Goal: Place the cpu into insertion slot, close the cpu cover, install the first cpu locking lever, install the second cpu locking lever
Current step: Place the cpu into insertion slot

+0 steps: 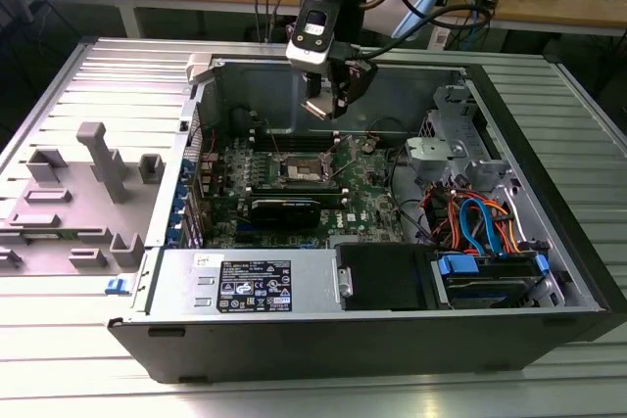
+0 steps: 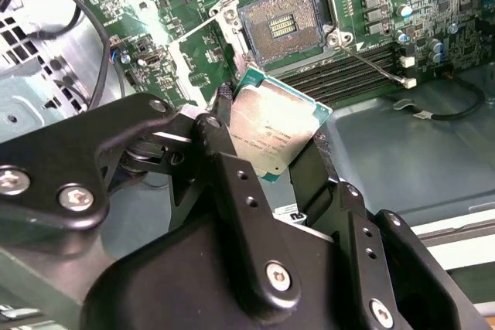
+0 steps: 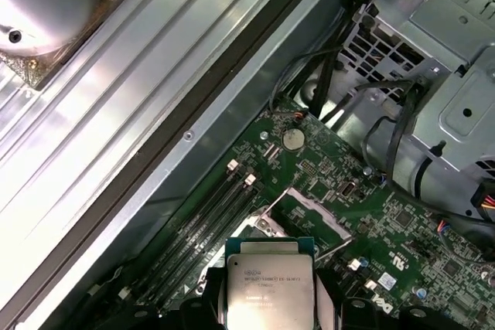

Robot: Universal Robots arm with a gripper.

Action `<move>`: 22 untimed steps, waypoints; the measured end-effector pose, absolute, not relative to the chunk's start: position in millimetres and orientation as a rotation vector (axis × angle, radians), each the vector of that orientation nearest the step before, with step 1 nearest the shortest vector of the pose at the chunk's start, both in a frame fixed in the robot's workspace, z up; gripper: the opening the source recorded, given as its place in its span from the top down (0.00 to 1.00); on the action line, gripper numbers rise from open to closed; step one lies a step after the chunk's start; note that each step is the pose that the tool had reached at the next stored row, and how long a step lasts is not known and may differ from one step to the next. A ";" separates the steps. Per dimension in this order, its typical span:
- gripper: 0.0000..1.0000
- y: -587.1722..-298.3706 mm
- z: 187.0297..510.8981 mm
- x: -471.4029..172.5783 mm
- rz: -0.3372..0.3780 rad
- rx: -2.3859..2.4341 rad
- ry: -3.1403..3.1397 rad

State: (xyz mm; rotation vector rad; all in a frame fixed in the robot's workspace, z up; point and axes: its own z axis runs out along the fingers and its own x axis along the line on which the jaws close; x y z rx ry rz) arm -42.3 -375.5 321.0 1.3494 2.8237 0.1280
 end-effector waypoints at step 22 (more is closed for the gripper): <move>0.45 -375.5 319.5 -42.6 0.126 1.436 2.780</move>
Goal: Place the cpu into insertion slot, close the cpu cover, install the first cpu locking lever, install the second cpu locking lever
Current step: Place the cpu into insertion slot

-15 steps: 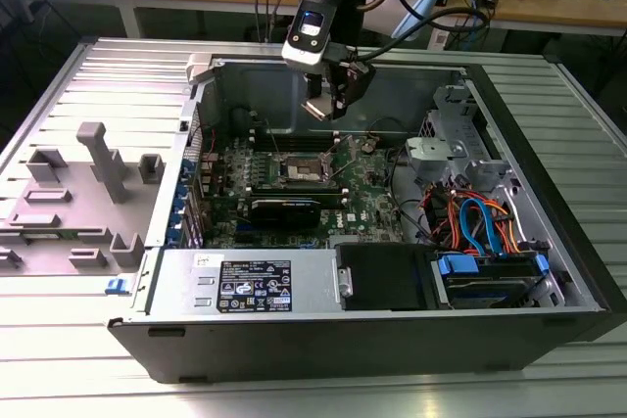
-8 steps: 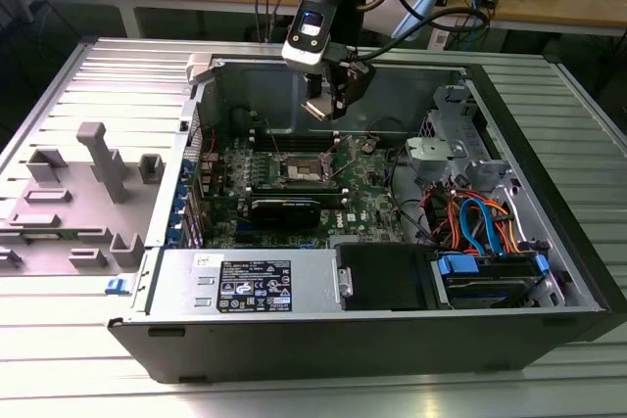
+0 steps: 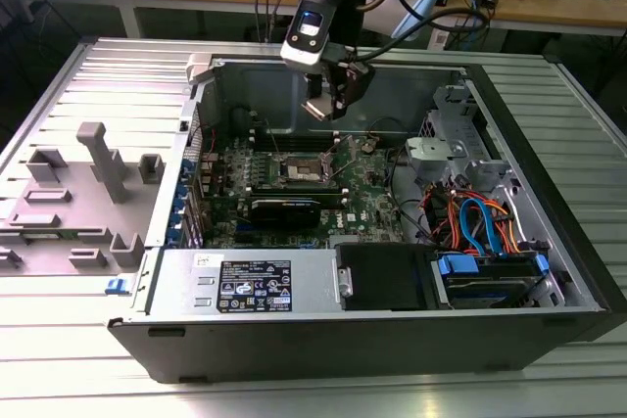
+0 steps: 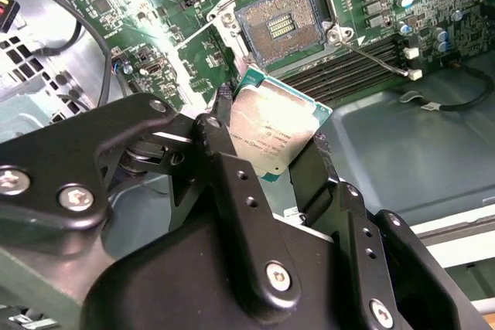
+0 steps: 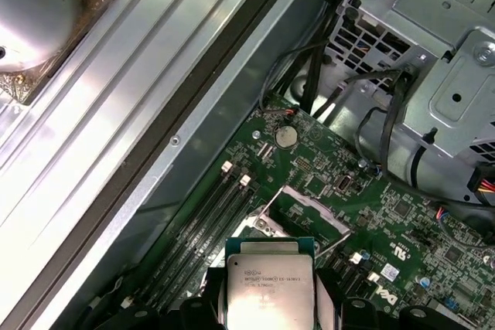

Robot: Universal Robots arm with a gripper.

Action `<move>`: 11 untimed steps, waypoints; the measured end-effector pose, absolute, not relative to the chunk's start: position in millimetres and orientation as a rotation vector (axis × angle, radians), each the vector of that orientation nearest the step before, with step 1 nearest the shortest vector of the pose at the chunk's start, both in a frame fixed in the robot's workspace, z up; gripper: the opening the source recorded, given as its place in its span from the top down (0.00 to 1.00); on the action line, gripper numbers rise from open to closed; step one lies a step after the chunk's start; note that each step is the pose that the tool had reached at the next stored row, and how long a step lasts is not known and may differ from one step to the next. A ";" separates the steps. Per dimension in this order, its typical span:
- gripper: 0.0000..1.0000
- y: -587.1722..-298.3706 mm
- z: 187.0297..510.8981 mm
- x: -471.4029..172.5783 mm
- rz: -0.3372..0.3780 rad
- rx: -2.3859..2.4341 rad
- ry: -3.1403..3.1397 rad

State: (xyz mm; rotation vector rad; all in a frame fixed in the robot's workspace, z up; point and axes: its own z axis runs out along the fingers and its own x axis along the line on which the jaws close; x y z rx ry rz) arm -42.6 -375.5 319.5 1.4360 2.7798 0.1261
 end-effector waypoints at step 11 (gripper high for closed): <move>0.45 -375.5 309.9 -42.7 0.107 1.637 2.682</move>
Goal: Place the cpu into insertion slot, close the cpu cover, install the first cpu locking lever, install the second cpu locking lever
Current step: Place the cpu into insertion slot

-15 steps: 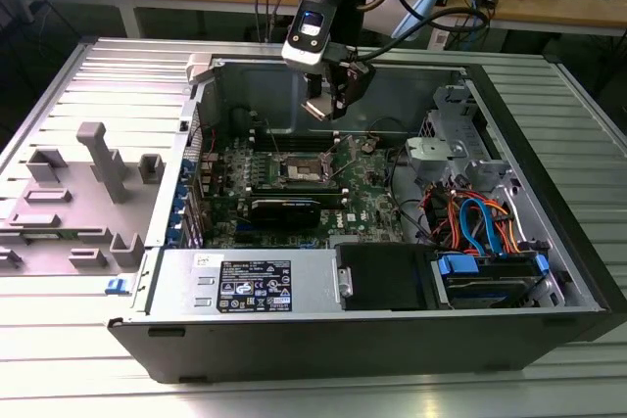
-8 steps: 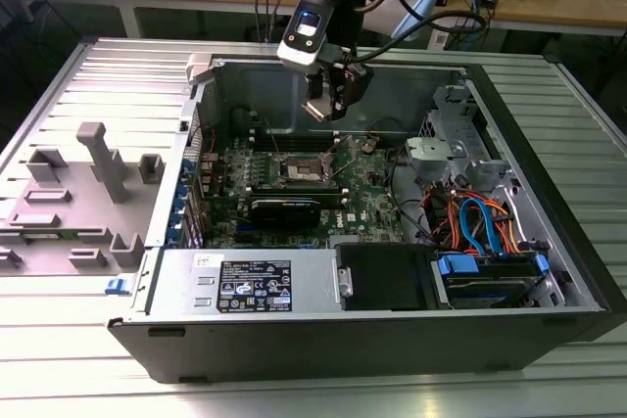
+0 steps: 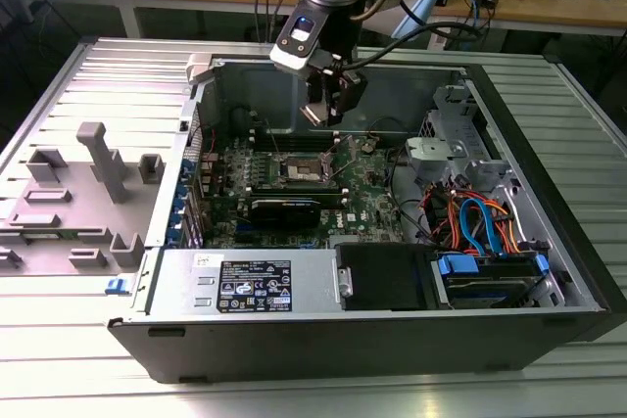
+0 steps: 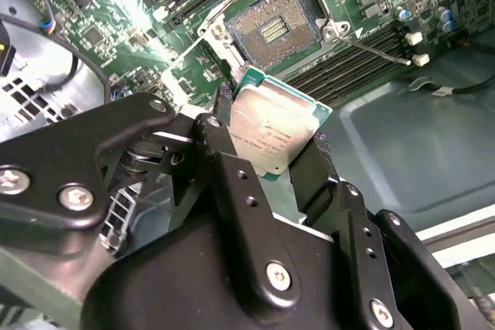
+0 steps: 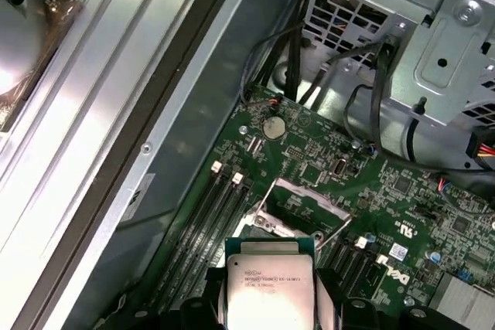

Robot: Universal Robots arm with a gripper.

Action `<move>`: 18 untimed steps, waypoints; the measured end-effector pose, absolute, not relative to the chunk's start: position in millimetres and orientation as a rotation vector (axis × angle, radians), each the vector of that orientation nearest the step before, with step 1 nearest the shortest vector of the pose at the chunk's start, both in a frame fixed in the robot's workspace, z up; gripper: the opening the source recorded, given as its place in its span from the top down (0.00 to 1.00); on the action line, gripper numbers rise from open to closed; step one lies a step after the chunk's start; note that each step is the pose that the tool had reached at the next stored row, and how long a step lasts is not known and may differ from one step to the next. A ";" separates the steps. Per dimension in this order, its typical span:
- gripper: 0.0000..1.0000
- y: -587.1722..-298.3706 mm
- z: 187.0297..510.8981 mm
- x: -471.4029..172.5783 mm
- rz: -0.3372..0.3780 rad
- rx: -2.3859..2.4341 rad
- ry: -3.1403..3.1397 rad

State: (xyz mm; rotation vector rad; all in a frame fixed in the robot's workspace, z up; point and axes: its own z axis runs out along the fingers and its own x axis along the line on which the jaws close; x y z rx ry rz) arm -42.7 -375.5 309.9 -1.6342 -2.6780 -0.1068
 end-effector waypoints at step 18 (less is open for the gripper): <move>0.45 -375.5 302.1 -42.7 -0.088 -1.832 -2.531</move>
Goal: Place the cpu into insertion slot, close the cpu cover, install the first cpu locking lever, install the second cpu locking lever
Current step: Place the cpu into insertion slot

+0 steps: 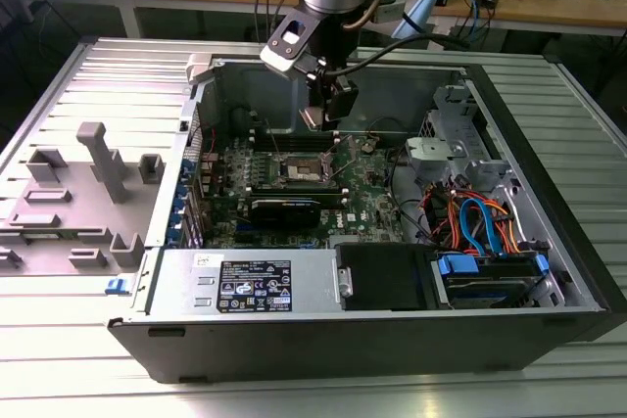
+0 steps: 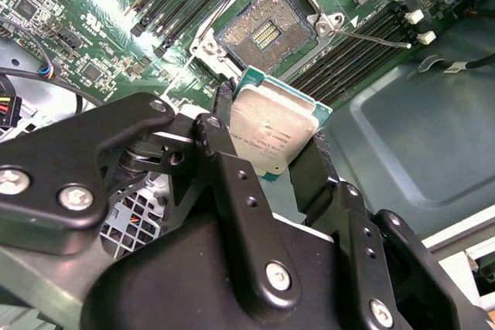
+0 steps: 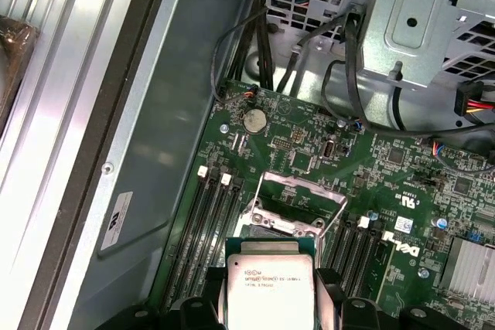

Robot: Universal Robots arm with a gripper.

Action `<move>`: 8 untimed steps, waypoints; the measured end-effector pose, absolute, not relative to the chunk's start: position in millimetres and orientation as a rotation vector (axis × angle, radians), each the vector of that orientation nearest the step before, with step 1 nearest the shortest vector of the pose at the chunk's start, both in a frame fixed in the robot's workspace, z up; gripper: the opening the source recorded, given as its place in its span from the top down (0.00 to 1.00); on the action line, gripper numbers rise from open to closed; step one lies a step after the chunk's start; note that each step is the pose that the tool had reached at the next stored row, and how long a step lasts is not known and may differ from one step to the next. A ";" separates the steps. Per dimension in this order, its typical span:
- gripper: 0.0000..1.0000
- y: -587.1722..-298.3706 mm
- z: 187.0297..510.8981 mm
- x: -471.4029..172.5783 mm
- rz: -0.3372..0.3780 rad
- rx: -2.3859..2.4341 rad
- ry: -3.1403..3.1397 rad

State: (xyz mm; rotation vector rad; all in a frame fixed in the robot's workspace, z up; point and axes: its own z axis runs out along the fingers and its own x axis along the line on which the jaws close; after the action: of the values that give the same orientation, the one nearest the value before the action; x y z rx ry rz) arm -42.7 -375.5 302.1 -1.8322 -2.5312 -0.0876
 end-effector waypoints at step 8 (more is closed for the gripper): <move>0.45 -375.5 302.1 -42.7 -0.088 -1.833 -2.531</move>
State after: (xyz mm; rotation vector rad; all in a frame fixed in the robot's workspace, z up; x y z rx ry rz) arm -42.7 -375.5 302.1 -1.8326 -2.5309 -0.0876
